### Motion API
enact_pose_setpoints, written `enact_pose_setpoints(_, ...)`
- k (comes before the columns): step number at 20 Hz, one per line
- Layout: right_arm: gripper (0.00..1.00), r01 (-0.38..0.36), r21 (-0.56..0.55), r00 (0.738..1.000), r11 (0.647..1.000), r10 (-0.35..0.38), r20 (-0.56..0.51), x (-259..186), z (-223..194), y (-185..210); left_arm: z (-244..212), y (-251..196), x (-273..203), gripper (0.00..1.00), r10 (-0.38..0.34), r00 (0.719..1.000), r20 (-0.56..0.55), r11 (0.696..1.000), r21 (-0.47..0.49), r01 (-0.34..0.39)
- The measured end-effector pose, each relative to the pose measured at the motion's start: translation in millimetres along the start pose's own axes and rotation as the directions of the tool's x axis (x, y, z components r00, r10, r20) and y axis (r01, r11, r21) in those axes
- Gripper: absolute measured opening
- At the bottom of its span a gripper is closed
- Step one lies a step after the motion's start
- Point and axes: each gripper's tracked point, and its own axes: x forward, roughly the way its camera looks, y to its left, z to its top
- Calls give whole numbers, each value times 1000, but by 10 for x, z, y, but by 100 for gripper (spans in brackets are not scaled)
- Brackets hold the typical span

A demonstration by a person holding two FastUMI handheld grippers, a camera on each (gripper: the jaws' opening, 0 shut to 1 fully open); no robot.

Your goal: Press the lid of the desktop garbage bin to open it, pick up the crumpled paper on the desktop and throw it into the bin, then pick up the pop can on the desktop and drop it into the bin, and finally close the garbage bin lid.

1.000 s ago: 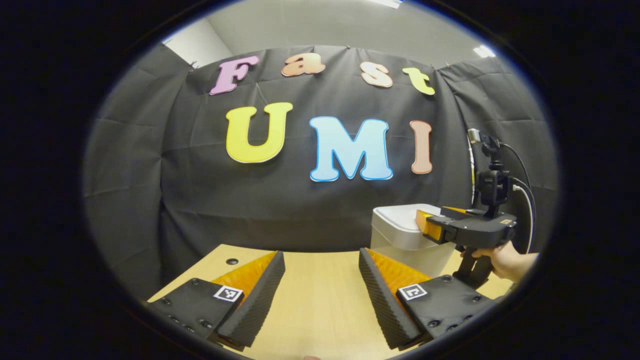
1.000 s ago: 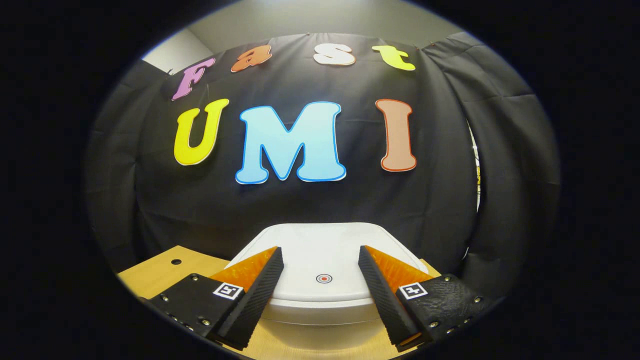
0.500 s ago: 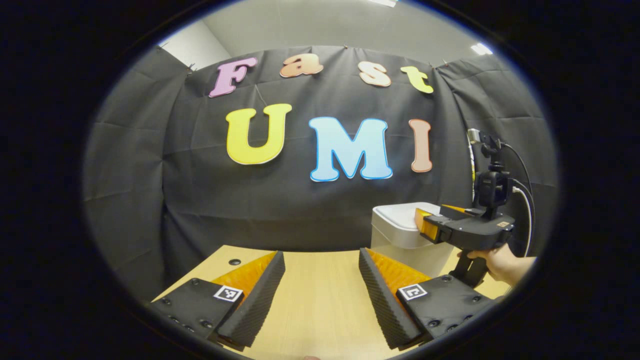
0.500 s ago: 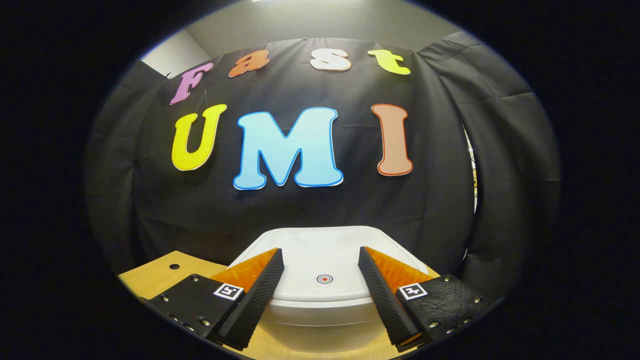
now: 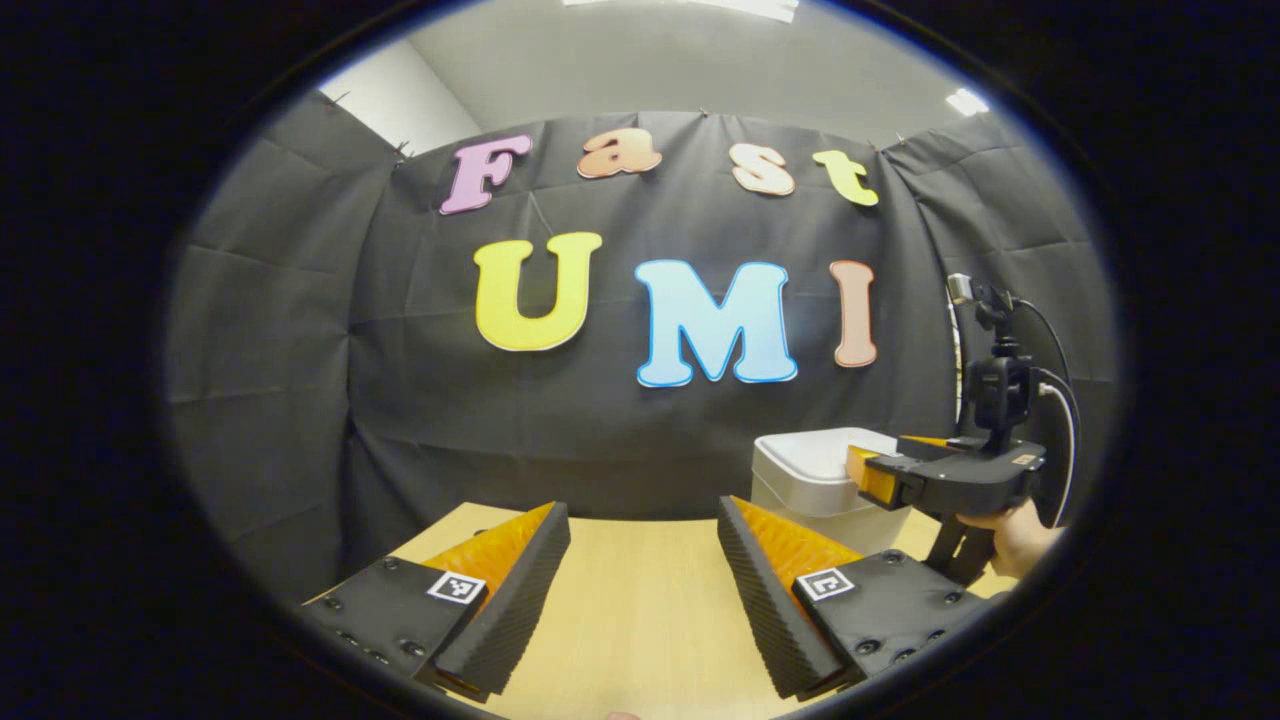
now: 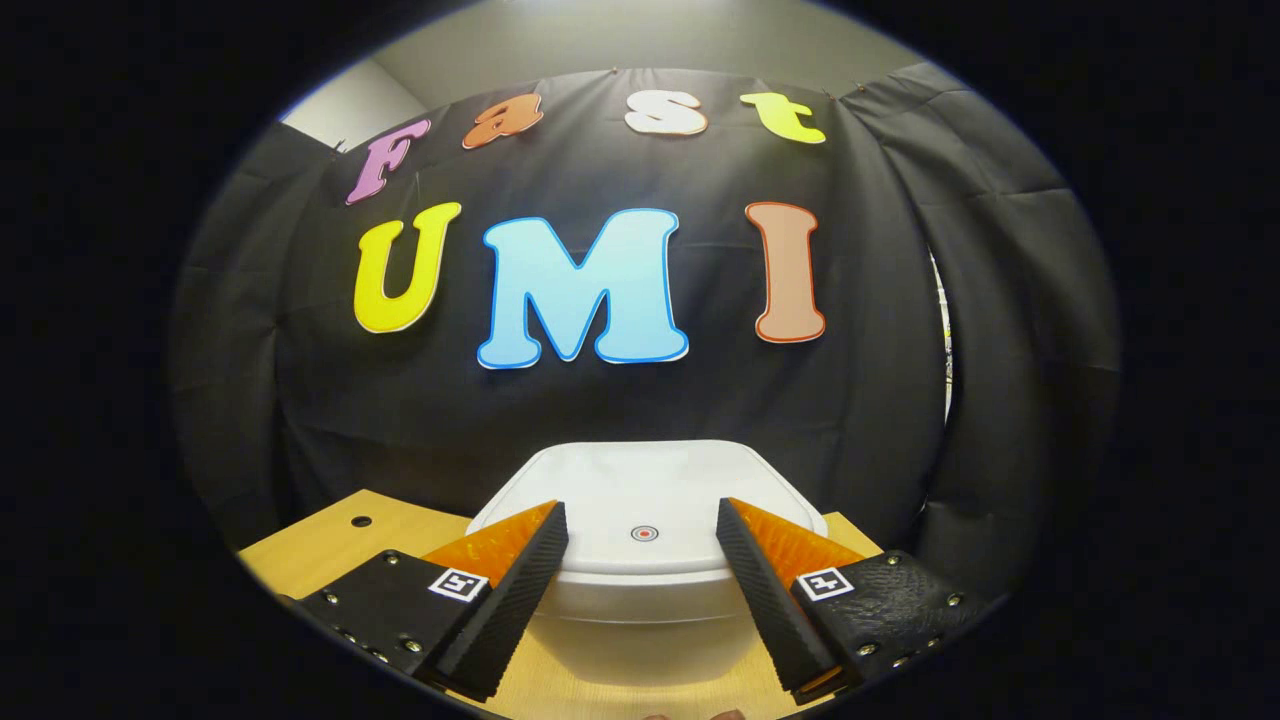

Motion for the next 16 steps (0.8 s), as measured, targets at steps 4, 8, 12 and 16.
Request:
enact_pose_setpoints(4,96,-33,-54,999,998,31,-39,-255,-65,-10,-1,-52,-28,97,10,1000,2,1000,-8,-10)
enact_pose_setpoints(8,96,-59,-114,998,992,57,-21,-512,-31,-20,-73,-143,0,98,6,1000,-2,999,33,-6)
enact_pose_setpoints(12,96,-107,-122,994,987,107,-5,-801,47,110,-105,-206,2,99,-7,1000,-5,999,41,7)
enact_pose_setpoints(16,96,-130,-101,991,986,133,22,-1171,131,222,-106,-204,-2,96,-25,1000,-3,999,35,25)
